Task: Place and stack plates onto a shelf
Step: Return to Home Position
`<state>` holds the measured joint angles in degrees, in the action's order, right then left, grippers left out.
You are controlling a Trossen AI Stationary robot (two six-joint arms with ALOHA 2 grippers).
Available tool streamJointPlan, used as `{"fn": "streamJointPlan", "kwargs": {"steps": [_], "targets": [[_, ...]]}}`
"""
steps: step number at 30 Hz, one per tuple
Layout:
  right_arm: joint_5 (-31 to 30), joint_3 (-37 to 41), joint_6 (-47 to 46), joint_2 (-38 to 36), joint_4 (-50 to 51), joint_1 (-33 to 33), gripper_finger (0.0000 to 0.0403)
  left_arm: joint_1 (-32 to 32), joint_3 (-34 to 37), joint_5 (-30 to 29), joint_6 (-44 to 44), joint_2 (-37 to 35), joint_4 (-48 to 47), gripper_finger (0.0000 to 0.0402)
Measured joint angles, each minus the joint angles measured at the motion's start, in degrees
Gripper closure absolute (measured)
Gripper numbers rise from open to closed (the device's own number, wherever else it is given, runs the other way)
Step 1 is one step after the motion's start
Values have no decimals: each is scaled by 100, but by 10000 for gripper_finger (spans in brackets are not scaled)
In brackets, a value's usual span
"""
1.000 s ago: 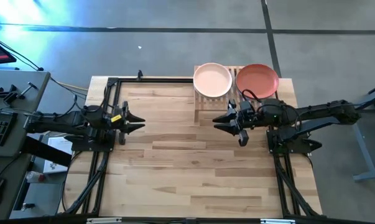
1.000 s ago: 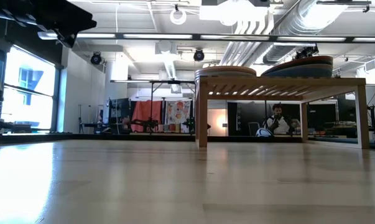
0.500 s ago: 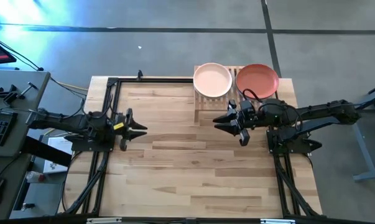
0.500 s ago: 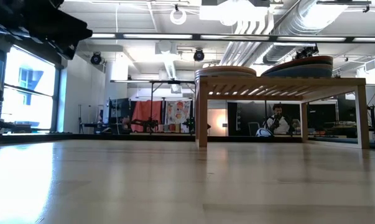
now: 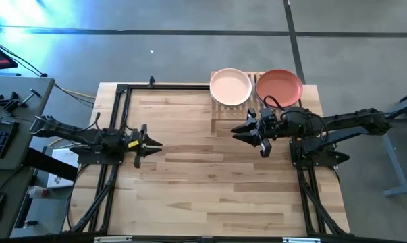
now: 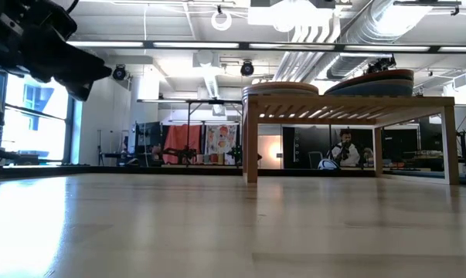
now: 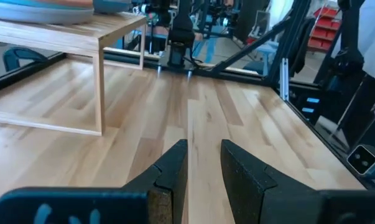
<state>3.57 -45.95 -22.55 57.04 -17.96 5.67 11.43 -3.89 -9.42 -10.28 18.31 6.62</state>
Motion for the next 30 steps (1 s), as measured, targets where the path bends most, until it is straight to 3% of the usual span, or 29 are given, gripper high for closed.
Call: {"fn": "streamJointPlan", "kwargs": {"steps": [12, 21, 26, 30], "targets": [[7, 0, -23, -2, 2, 0, 308, 32, 326, -38, -15, 0, 153, 319], [-238, -1, 615, -74, 109, -1, 308, 32, 324, -38, -262, 2, 46, 319], [-764, 0, 918, -676, 872, 0, 308, 32, 322, -38, -262, 1, 54, 319], [-752, -2, 1106, -1314, 1447, -2, 308, 32, 322, -38, -262, 4, 53, 319]]}}
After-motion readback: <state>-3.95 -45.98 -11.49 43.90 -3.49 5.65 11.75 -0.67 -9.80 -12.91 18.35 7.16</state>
